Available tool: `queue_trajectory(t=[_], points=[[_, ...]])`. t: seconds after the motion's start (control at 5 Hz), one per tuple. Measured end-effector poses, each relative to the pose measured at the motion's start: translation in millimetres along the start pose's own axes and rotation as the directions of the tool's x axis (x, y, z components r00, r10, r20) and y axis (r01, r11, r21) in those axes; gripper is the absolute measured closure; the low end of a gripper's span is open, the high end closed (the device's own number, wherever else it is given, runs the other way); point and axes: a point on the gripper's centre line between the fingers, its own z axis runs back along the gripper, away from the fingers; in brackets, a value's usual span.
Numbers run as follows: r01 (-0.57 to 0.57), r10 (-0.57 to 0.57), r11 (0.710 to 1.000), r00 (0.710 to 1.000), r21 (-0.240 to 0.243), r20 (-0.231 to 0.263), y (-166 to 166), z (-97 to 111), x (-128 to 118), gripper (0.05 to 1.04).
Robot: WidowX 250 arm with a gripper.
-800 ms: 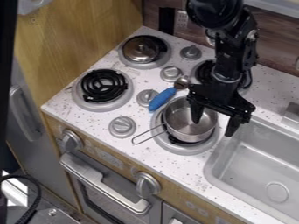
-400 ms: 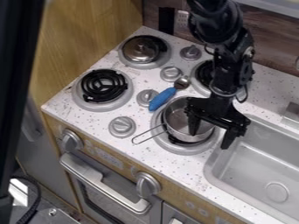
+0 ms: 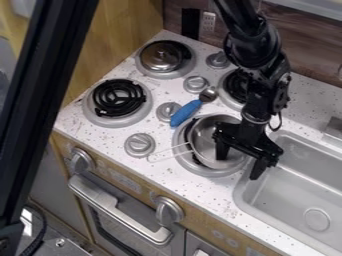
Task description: Move the silver pot to the top right burner
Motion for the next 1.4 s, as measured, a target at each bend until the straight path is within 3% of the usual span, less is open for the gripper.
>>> queue_trajectory(t=[0.2, 0.6, 0.8, 1.0, 1.2, 1.4], points=[[-0.001, 0.001, 1.0, 0.999, 0.001, 0.032, 3.9, -0.4, 5.7, 0.117], [0.073, -0.076, 0.997, 0.992, 0.029, 0.106, 7.6, -5.3, 9.4, 0.68], [0.132, -0.14, 0.989, 0.981, 0.064, 0.134, 6.5, -3.6, 13.0, 0.9], [0.071, -0.076, 0.997, 0.972, 0.028, 0.222, -0.3, 2.9, 30.3, 0.999], [-0.065, 0.064, 0.998, 0.941, -0.007, 0.333, -5.6, 27.0, 67.7, 1.013], [-0.09, 0.08, 0.996, 0.919, 0.006, 0.386, -7.1, 27.1, 93.0, 1.013]])
